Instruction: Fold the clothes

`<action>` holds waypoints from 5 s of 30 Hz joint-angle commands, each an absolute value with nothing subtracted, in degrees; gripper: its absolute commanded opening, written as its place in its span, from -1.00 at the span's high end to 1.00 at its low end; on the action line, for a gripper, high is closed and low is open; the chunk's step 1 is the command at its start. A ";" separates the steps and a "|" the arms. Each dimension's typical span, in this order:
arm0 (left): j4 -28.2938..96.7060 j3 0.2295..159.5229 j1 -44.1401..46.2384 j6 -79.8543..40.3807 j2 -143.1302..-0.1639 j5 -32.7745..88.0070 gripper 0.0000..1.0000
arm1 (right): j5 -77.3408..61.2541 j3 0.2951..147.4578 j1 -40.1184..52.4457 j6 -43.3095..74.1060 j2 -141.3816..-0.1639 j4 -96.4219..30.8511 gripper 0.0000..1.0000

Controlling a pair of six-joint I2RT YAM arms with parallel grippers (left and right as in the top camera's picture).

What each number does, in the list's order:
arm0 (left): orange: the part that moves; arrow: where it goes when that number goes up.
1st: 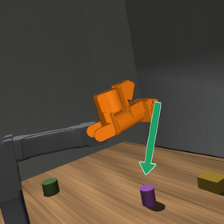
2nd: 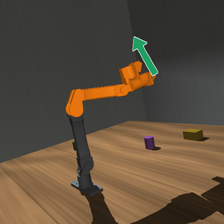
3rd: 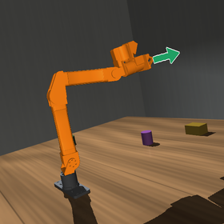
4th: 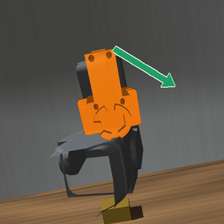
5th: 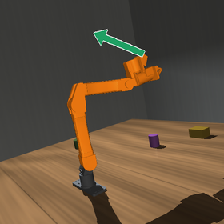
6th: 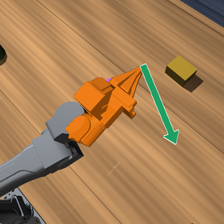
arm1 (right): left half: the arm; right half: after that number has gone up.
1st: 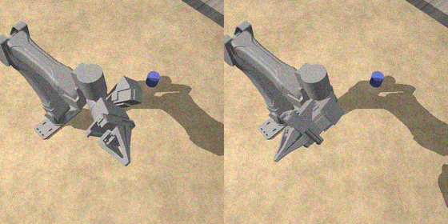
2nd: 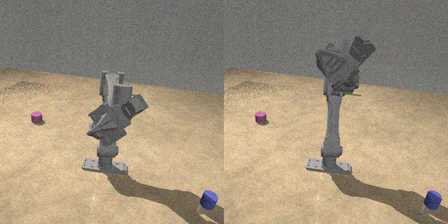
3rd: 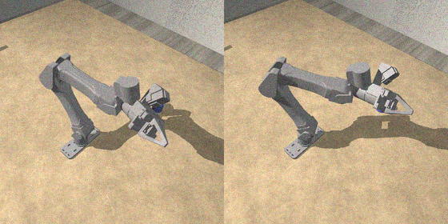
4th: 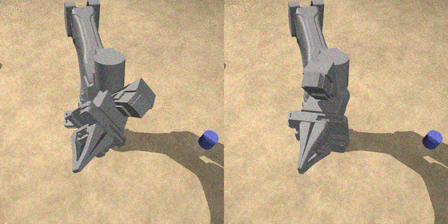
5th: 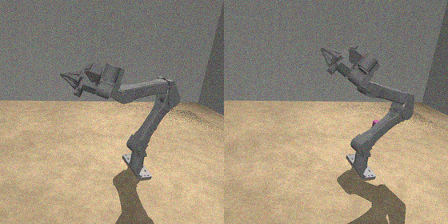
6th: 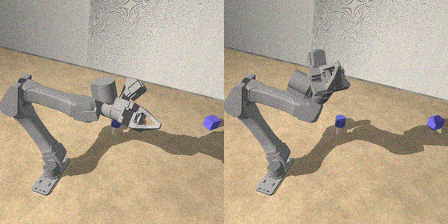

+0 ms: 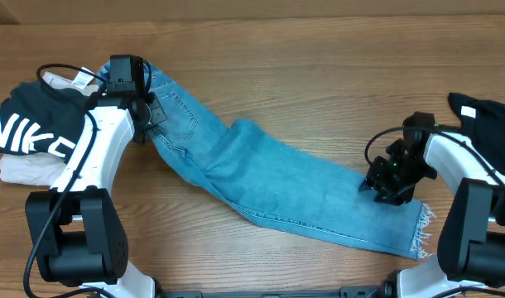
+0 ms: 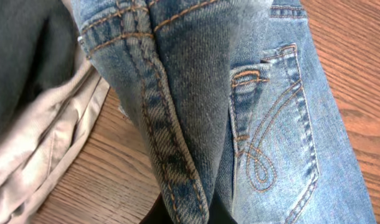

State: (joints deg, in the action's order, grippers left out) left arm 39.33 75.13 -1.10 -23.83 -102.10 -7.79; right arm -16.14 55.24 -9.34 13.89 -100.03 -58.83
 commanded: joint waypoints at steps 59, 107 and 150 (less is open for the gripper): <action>42.81 78.98 -0.73 -15.38 -100.16 -9.43 0.54 | -6.11 66.59 -17.72 16.71 -103.61 -63.83 -0.47; 73.52 111.33 -0.69 -9.80 -100.14 4.58 0.27 | -8.56 67.55 -18.20 19.05 -90.67 -63.31 -0.04; 81.25 116.46 -0.69 -6.17 -100.14 4.54 -0.12 | -23.29 52.73 -18.72 17.85 -87.74 -54.59 0.92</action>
